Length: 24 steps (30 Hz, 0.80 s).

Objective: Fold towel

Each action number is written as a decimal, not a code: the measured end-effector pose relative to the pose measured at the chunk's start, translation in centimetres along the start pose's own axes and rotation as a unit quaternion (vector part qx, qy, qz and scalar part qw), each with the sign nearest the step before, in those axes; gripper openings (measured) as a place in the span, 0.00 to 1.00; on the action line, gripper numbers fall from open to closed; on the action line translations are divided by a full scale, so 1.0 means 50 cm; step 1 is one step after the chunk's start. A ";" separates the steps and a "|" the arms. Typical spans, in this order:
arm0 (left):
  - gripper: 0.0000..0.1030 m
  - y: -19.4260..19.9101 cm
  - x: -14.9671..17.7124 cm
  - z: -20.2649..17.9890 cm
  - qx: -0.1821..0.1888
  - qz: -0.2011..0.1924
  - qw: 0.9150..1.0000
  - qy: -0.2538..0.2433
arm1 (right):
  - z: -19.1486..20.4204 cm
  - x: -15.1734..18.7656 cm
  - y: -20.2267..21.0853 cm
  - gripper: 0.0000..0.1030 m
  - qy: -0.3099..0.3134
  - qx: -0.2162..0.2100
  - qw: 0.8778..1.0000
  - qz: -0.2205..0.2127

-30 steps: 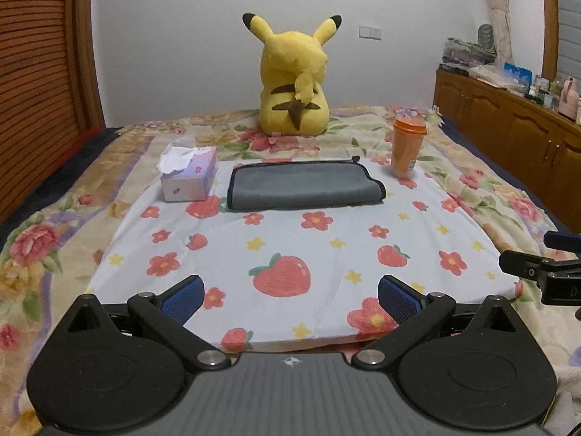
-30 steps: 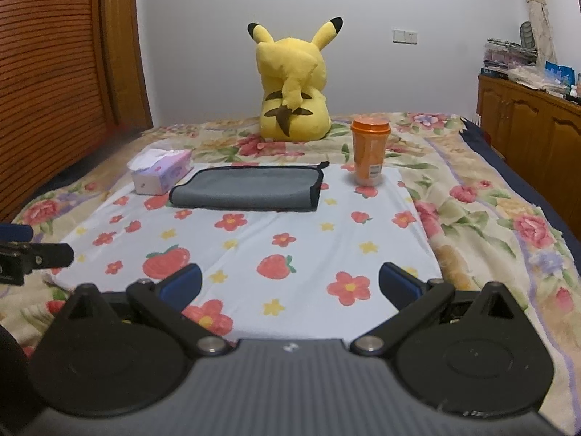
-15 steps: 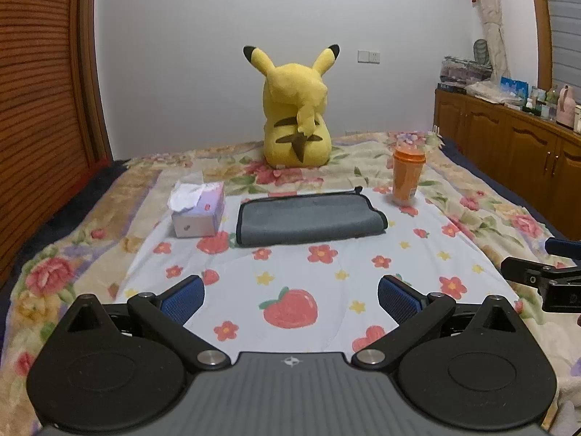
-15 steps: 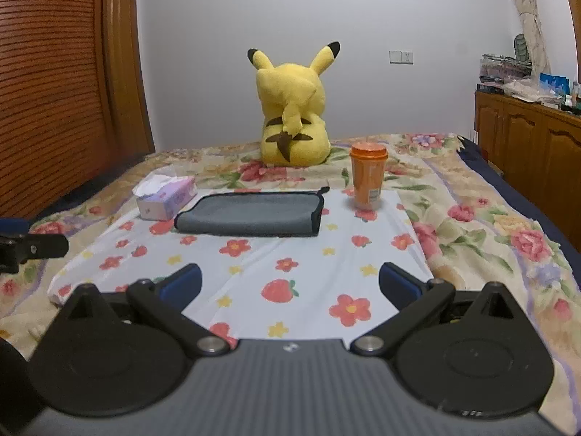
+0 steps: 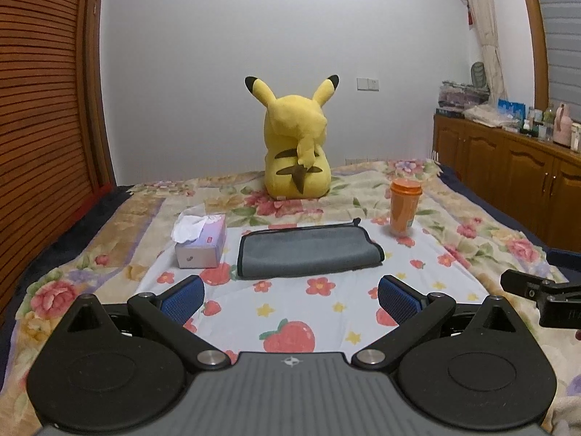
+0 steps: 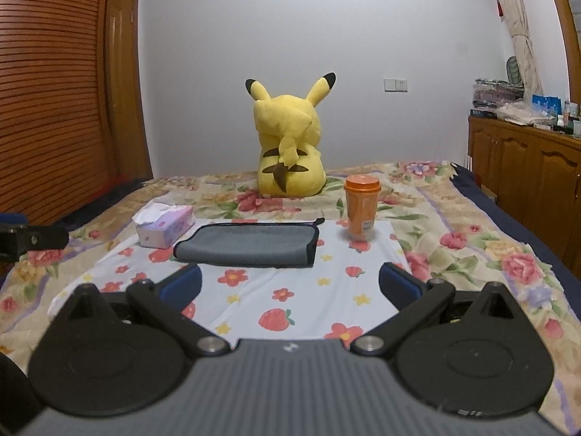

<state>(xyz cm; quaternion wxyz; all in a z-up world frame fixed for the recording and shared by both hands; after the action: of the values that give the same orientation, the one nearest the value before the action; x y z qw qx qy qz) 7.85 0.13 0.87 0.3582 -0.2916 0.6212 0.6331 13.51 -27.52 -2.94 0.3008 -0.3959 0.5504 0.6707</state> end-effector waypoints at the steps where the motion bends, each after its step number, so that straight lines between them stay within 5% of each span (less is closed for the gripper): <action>1: 1.00 0.002 -0.001 0.000 0.000 -0.003 1.000 0.001 | -0.001 0.000 0.002 1.00 0.001 0.001 1.000 -0.002; 24: 1.00 0.008 -0.009 0.006 -0.003 -0.012 1.000 0.004 | -0.018 -0.011 0.017 1.00 -0.007 0.018 0.999 -0.032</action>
<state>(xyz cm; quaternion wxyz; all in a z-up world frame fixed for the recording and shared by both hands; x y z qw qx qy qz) 7.80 0.39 1.46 0.3623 -0.3022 0.6173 0.6295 13.29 -28.55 -2.11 0.3328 -0.4034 0.5476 0.6532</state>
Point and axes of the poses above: each gripper's, at about its wrist camera, not at the fingertips, and y roughly against the way its jaws point, z to its left, x to its underside, the point moved 4 cm from there along -y, roughly the way its jaws point, and after that the axes turned 11 degrees about z, right-handed, at the moved point
